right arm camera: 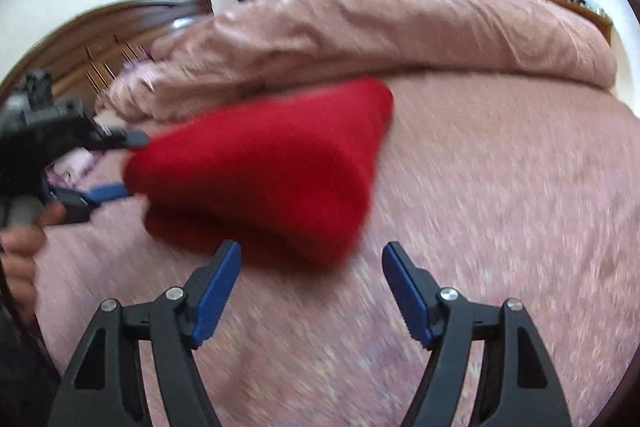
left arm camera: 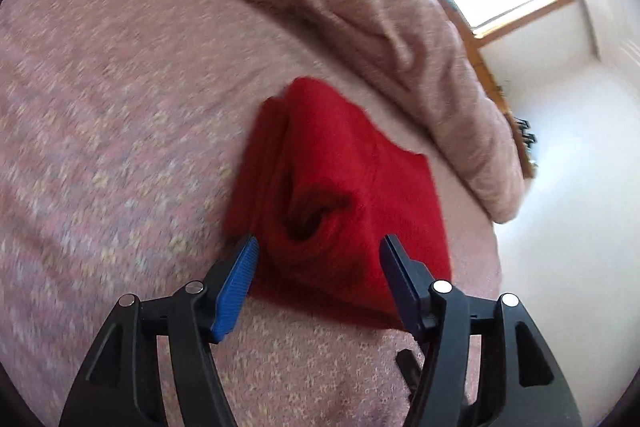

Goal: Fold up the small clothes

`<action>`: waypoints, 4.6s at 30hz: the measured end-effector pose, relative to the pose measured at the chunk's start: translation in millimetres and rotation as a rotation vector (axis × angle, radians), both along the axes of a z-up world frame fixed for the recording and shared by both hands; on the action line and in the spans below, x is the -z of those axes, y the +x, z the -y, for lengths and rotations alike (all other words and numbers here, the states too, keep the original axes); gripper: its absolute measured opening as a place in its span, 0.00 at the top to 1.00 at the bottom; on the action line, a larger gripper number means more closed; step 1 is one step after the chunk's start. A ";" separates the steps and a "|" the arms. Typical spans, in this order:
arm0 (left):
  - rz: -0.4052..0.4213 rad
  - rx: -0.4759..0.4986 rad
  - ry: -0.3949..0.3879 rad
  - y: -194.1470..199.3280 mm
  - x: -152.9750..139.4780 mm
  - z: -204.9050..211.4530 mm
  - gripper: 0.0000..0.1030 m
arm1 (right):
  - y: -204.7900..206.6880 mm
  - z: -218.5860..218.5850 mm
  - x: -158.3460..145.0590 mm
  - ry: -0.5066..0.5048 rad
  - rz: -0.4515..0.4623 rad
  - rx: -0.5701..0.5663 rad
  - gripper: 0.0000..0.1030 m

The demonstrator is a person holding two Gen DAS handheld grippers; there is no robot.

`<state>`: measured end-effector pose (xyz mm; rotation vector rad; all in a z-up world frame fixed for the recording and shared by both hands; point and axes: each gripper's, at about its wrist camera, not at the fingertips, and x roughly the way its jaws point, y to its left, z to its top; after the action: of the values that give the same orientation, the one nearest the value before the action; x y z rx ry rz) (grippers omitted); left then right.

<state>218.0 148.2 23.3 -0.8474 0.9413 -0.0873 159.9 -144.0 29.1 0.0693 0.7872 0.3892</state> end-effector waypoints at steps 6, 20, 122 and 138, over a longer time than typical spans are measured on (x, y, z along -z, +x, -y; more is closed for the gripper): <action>-0.050 0.010 -0.005 13.4 3.7 10.0 0.45 | 8.2 7.9 24.6 0.052 -0.062 0.050 0.25; 0.034 -0.077 -0.079 43.6 3.1 14.4 0.82 | 42.2 -12.5 19.8 -0.007 -0.025 0.065 0.25; 0.027 0.199 0.160 26.6 7.8 -10.3 0.37 | 27.9 -37.5 -52.7 0.254 0.232 -0.358 0.00; -0.032 0.189 0.093 46.0 40.2 -24.6 0.11 | 128.4 84.1 50.0 0.745 -0.462 -0.107 0.00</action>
<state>264.0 172.8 -16.9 -0.6746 1.0465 -0.1919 288.3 -228.1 -20.8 0.8401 1.0662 0.7701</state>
